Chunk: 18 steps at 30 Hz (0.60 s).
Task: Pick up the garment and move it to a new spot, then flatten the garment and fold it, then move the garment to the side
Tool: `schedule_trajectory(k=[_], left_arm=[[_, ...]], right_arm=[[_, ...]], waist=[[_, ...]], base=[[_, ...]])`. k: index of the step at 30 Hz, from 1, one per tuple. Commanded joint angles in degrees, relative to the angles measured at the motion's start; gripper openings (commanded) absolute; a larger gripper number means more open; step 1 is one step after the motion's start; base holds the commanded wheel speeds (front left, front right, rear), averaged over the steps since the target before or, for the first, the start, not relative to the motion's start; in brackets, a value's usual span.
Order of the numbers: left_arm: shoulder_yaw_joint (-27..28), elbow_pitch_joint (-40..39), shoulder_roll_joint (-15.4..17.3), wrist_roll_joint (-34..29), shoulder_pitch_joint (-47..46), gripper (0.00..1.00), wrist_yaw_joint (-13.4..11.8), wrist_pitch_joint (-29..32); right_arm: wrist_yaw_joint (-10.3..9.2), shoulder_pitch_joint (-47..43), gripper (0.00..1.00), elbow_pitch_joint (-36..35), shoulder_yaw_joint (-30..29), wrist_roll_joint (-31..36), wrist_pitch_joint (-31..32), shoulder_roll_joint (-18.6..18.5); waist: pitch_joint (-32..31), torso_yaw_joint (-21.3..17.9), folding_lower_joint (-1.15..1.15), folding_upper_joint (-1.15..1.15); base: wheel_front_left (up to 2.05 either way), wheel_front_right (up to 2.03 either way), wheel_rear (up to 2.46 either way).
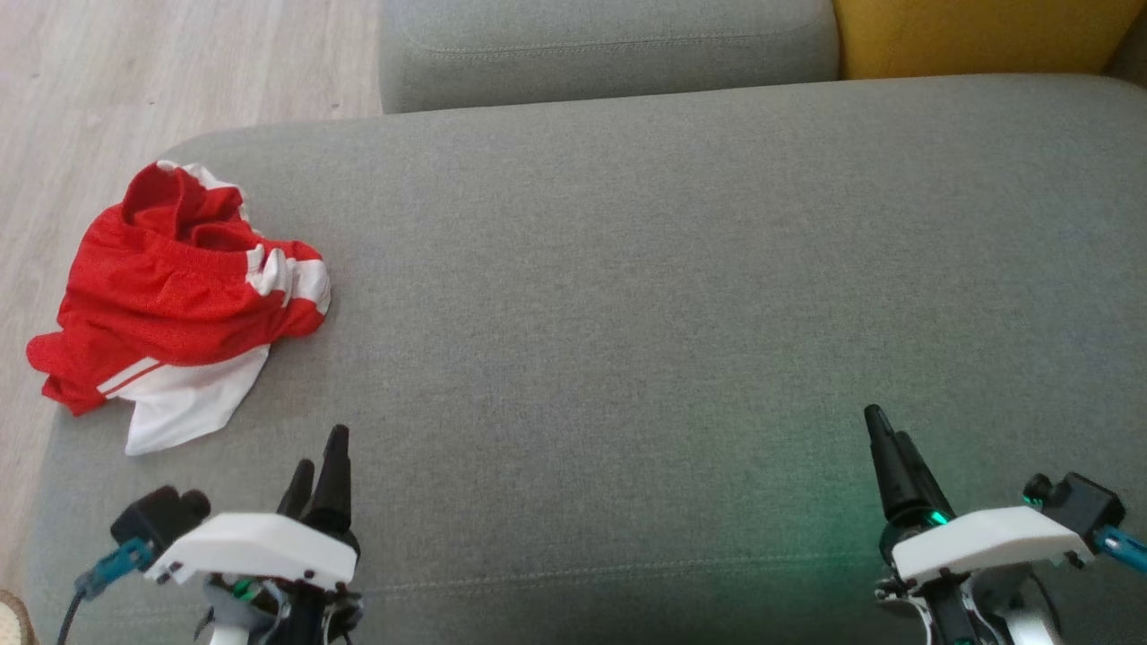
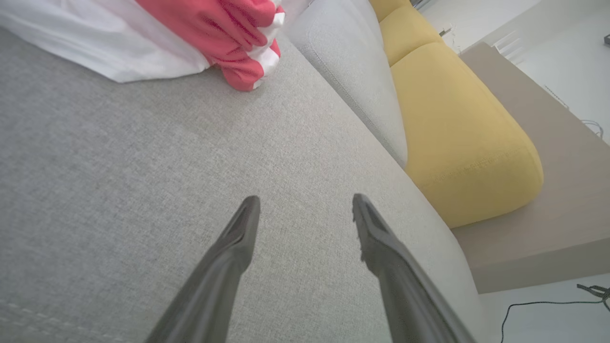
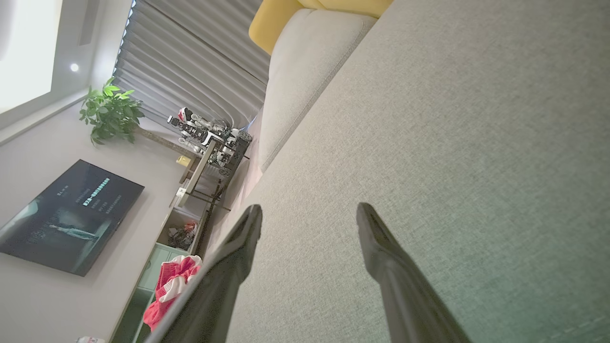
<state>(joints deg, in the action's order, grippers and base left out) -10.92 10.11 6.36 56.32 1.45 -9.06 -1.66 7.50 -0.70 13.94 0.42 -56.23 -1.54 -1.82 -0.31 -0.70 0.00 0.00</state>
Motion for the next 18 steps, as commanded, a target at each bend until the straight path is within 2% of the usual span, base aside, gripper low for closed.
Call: schedule_trajectory(k=[1,18], left_arm=[[0.2,-2.7,1.4,-1.7,-3.4,1.0,-0.6,-0.7],[-3.7,-8.3,3.8,-12.8,-3.5,1.0,-7.4,-3.5]], right_arm=[[0.0,1.9,1.0,-2.5,0.8,1.8,-0.7,-0.4],[-0.01,2.1,1.0,-5.1,3.8,14.2,-3.6,-0.6]], waist=[[0.0,0.0,0.0,0.0],[-0.6,-0.3,0.0,0.0]], base=[[0.0,0.0,0.0],[0.0,0.0,0.0]])
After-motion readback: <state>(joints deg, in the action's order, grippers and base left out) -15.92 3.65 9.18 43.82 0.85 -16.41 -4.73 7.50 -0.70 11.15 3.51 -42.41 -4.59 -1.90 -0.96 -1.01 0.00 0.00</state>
